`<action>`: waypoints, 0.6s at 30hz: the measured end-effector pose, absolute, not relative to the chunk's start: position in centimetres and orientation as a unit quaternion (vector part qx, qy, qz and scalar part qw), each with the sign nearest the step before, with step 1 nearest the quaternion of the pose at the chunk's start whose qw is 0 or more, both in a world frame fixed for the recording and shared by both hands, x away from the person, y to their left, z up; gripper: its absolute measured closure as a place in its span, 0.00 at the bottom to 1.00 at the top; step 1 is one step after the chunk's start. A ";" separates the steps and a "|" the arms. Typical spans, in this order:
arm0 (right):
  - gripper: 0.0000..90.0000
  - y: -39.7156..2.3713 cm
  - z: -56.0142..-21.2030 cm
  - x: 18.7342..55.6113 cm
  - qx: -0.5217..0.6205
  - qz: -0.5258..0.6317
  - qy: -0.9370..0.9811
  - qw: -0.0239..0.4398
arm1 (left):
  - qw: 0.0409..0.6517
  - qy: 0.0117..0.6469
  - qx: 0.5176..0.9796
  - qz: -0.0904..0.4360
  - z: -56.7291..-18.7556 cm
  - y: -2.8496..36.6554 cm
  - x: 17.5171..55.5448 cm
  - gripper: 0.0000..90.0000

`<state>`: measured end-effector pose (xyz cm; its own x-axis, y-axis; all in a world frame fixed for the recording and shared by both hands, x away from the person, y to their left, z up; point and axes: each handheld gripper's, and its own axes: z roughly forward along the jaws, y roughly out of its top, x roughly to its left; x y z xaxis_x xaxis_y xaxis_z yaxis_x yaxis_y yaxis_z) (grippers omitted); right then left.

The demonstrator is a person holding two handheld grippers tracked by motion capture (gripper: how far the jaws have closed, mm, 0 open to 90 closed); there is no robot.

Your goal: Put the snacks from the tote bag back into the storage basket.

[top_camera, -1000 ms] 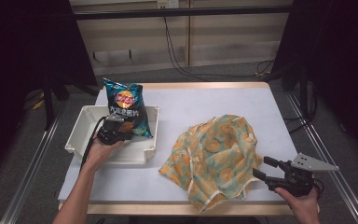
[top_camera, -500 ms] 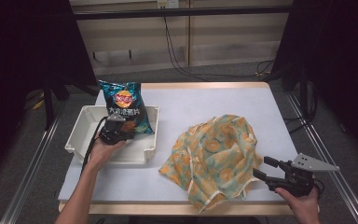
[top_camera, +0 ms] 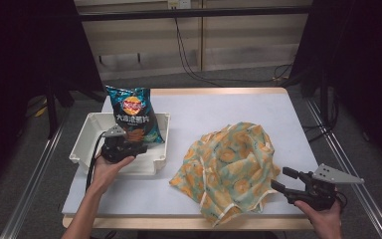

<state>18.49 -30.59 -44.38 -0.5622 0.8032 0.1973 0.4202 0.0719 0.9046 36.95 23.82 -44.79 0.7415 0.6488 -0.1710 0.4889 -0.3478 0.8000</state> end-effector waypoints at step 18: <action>0.34 -30.6 -44.5 18.5 0.430 0.526 0.711 0.181 | 0.494 0.366 0.778 0.126 -43.7 25.0 31.7 0.28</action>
